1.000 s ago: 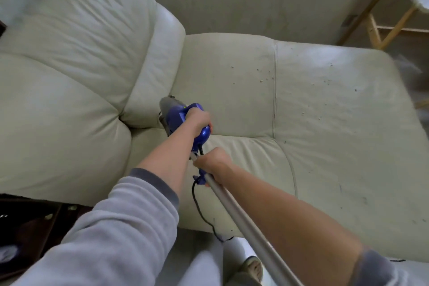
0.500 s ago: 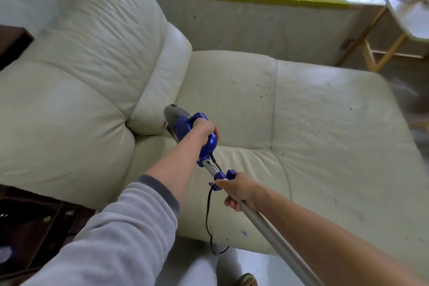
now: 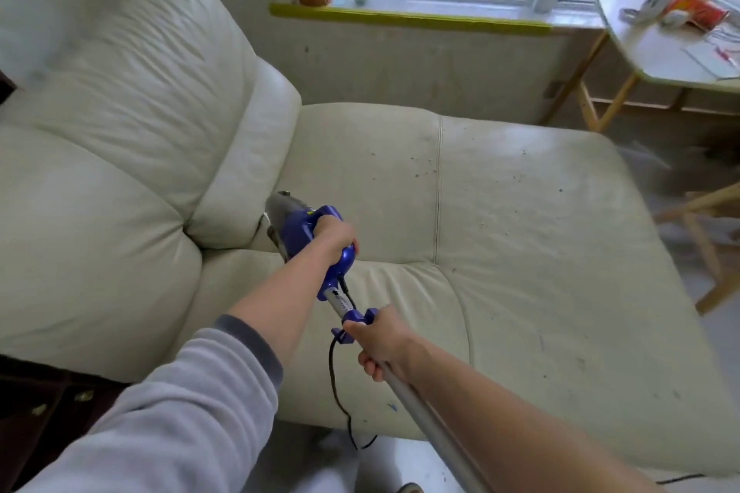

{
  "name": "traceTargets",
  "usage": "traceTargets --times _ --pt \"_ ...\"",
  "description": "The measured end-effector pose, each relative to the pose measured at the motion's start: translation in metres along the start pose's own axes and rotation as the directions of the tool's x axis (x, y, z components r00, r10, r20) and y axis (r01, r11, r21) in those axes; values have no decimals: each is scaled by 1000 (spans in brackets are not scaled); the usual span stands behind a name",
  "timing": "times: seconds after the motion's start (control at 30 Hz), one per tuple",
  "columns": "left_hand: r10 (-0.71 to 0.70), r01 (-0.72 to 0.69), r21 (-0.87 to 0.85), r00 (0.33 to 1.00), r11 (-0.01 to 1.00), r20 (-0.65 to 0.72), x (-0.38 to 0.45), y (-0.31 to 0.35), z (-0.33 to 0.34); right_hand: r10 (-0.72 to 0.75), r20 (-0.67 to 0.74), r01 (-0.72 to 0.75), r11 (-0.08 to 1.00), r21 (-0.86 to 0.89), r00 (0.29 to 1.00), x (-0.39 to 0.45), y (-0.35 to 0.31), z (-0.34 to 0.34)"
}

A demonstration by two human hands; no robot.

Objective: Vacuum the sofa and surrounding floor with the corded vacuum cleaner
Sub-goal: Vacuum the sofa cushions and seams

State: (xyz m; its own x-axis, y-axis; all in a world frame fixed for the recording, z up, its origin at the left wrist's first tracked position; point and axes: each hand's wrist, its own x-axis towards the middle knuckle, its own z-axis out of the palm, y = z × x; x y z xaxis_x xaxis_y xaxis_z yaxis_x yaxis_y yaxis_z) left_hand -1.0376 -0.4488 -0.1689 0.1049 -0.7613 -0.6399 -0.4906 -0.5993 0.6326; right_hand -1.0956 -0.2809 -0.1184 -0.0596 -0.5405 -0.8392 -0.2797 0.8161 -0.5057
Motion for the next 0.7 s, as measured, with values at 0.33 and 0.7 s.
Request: traceTargets --times 0.33,0.7 --pt "31 -27 -115 999 993 28 105 24 -56 -16 -5 16 996 91 1000 72 -90 21" --pt "35 -41 73 996 997 79 138 39 -46 43 -10 -40 987 156 999 91 -106 7"
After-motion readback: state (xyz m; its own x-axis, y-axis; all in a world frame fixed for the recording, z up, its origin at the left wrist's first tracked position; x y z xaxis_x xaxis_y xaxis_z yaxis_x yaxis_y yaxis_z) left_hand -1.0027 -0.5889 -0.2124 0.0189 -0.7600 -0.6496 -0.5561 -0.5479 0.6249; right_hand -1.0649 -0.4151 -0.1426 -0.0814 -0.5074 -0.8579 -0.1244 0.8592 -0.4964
